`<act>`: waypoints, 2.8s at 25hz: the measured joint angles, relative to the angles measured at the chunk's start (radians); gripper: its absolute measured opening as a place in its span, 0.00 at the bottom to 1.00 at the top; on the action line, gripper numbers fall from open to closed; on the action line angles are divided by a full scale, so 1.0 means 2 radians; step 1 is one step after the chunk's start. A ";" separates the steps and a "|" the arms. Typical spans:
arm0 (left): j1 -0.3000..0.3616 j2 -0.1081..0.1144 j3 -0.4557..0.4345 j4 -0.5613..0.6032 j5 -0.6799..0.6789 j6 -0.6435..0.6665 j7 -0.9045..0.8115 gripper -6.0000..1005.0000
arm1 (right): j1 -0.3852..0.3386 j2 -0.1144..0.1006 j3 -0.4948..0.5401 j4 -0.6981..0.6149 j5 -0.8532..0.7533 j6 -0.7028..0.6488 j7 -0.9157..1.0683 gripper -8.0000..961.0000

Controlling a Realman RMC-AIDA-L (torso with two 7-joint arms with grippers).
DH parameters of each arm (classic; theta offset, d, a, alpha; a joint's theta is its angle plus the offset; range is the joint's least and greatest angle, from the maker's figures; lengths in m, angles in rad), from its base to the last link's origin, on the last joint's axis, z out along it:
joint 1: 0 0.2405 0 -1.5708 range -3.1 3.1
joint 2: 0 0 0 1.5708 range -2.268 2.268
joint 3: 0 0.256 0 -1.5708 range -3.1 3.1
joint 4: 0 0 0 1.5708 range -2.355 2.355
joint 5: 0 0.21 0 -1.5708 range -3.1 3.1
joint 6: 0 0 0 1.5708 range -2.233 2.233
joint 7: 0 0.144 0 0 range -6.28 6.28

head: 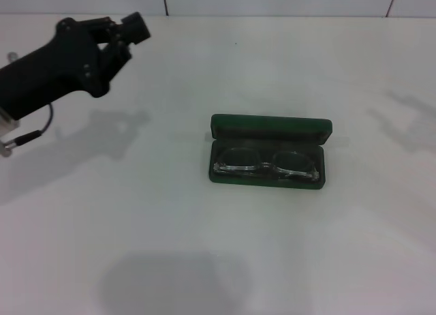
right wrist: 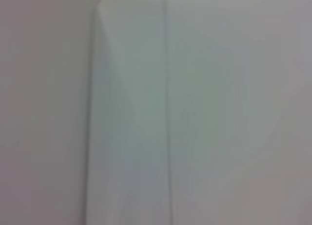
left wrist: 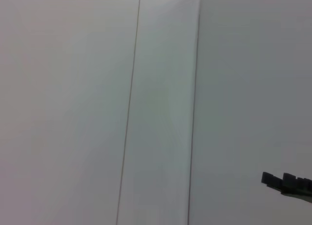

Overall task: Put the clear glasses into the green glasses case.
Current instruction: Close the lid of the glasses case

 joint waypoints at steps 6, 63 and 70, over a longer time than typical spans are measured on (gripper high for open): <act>-0.036 -0.021 0.001 0.000 0.043 -0.045 -0.027 0.16 | -0.009 0.001 0.046 0.045 0.005 -0.025 -0.025 0.54; -0.173 -0.048 0.001 0.102 0.257 -0.360 -0.134 0.28 | -0.017 -0.003 0.054 0.132 -0.040 0.002 -0.107 0.50; -0.173 -0.048 0.001 0.102 0.259 -0.358 -0.135 0.26 | -0.015 -0.003 0.054 0.132 -0.041 0.002 -0.107 0.50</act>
